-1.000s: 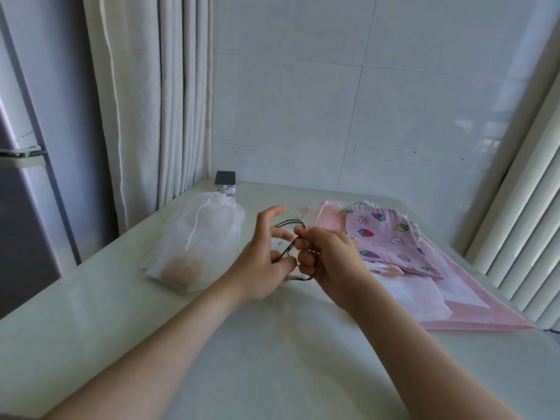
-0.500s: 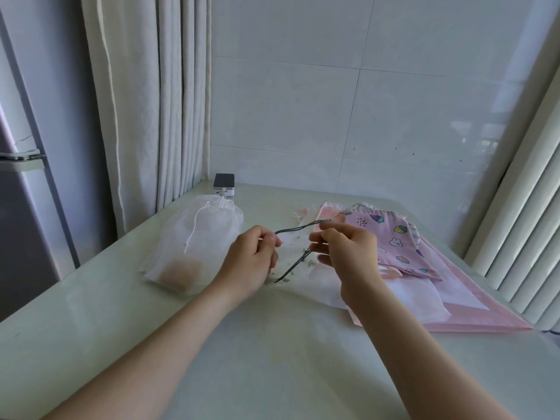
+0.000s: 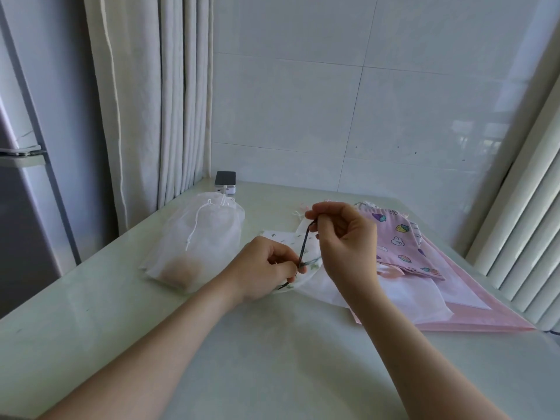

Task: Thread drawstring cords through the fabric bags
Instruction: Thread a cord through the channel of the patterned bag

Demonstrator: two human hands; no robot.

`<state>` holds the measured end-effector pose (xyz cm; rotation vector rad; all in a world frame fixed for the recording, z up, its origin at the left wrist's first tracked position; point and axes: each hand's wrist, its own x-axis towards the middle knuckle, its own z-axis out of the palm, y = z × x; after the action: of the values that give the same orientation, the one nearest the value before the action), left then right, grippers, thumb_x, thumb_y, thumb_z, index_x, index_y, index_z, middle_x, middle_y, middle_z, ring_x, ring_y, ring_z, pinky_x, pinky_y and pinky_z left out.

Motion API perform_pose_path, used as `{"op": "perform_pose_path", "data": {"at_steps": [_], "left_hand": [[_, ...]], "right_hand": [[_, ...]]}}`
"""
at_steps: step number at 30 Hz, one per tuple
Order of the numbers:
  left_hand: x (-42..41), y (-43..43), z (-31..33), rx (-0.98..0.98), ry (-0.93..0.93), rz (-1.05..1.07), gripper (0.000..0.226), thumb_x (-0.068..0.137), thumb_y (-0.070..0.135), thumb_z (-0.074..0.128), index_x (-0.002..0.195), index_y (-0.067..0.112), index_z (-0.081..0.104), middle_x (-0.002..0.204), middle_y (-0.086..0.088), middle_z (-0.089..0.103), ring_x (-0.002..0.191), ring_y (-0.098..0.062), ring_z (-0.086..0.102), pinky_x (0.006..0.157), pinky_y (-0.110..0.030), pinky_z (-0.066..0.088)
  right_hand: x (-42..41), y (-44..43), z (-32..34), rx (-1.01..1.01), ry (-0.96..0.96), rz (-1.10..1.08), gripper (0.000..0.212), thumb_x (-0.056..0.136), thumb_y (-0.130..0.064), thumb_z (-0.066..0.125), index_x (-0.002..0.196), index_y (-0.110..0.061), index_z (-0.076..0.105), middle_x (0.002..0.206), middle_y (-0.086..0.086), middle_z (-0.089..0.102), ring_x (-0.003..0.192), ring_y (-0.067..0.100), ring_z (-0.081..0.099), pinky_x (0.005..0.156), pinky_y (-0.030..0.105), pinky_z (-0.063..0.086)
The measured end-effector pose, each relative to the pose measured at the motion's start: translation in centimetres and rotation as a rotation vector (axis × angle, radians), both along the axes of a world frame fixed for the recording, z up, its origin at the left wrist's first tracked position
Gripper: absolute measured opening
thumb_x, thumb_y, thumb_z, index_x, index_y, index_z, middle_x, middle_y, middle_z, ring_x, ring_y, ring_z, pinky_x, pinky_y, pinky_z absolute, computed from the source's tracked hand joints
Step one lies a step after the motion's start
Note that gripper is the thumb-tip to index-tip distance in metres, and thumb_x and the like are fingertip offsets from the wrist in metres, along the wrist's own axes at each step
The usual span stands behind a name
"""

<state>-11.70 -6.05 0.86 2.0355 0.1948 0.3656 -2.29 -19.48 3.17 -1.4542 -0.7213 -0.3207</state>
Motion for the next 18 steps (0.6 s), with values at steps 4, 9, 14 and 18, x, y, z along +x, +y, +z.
{"op": "perform_pose_path", "data": {"at_steps": [4,9,14,18], "left_hand": [[0.0,0.1,0.1,0.012,-0.02,-0.007,0.021,0.099,0.027,0.069,0.084,0.021,0.082,0.071,0.001,0.07,0.063,-0.013,0.054,0.061,-0.024,0.042],[-0.1,0.5,0.4,-0.126,-0.02,-0.006,0.028,0.102,0.029,0.066,0.079,0.021,0.08,0.077,-0.001,0.07,0.053,-0.007,0.046,0.058,-0.022,0.038],[0.0,1.0,0.4,-0.293,0.03,0.047,0.028,0.102,0.032,0.065,0.088,0.015,0.082,0.078,0.0,0.069,0.053,-0.013,0.037,0.056,-0.024,0.033],[-0.1,1.3,0.5,-0.369,0.046,0.03,0.028,0.099,0.035,0.068,0.091,0.013,0.083,0.075,0.003,0.063,0.056,-0.014,0.038,0.058,-0.025,0.031]], "right_hand": [[0.0,0.6,-0.1,-0.047,-0.068,0.061,0.026,0.099,0.003,0.054,0.106,-0.014,0.071,0.096,-0.004,0.079,0.081,0.019,0.075,0.077,0.035,0.06],[0.9,0.4,-1.3,-0.373,-0.065,-0.042,0.035,0.095,-0.013,0.073,0.129,-0.019,0.066,0.08,-0.007,0.078,0.064,0.003,0.074,0.07,0.03,0.061],[0.6,-0.5,-0.7,-0.414,-0.154,0.051,0.03,0.097,-0.012,0.061,0.124,-0.025,0.062,0.089,-0.006,0.074,0.052,0.005,0.066,0.059,0.022,0.051],[0.3,-0.5,-1.2,-0.558,-0.46,0.074,0.037,0.081,-0.018,0.076,0.116,-0.027,0.067,0.095,-0.011,0.065,0.071,0.006,0.058,0.066,0.011,0.041]]}}
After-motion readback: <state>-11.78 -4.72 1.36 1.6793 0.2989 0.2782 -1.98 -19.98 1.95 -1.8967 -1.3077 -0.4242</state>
